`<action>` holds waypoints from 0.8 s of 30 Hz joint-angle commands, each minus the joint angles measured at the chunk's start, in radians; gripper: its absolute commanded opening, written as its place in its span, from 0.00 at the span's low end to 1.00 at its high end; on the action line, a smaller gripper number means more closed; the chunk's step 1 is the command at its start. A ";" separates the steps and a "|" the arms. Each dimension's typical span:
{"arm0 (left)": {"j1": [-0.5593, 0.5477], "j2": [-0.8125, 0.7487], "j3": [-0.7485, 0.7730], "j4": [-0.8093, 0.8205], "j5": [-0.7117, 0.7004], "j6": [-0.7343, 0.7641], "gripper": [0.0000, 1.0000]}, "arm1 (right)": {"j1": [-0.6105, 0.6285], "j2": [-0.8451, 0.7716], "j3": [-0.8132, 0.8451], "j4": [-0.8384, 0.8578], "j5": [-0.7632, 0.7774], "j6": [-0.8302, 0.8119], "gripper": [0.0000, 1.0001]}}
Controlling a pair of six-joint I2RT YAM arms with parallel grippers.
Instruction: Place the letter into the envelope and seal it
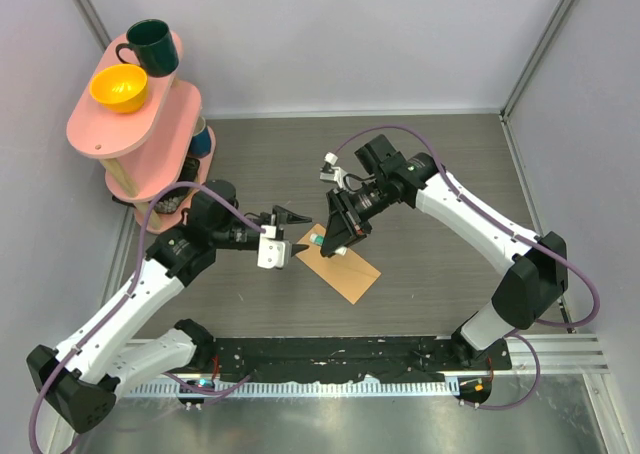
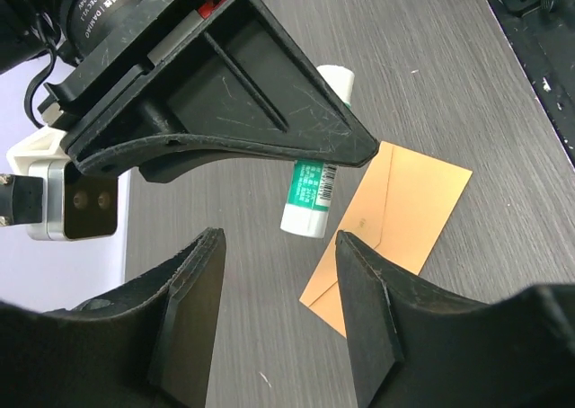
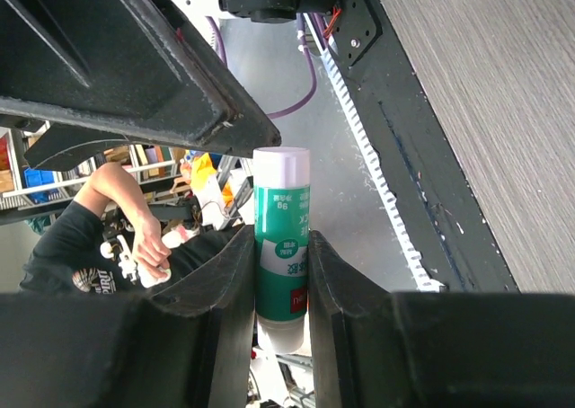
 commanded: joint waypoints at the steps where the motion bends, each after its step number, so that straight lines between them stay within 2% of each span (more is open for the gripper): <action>1: -0.018 0.007 0.042 0.047 0.008 0.007 0.55 | 0.012 -0.035 0.018 0.017 -0.046 -0.009 0.01; 7: -0.120 0.076 0.083 -0.016 -0.083 0.056 0.52 | 0.034 -0.031 0.019 0.021 -0.051 -0.009 0.01; 12: -0.167 0.129 0.125 -0.075 -0.137 0.117 0.38 | 0.040 -0.028 0.012 0.033 -0.048 0.005 0.01; 19: -0.247 0.142 0.119 -0.099 -0.218 0.171 0.35 | 0.043 -0.017 0.018 0.050 -0.062 0.028 0.01; 24: -0.264 0.149 0.122 -0.105 -0.248 0.148 0.24 | 0.042 -0.023 0.010 0.053 -0.066 0.029 0.01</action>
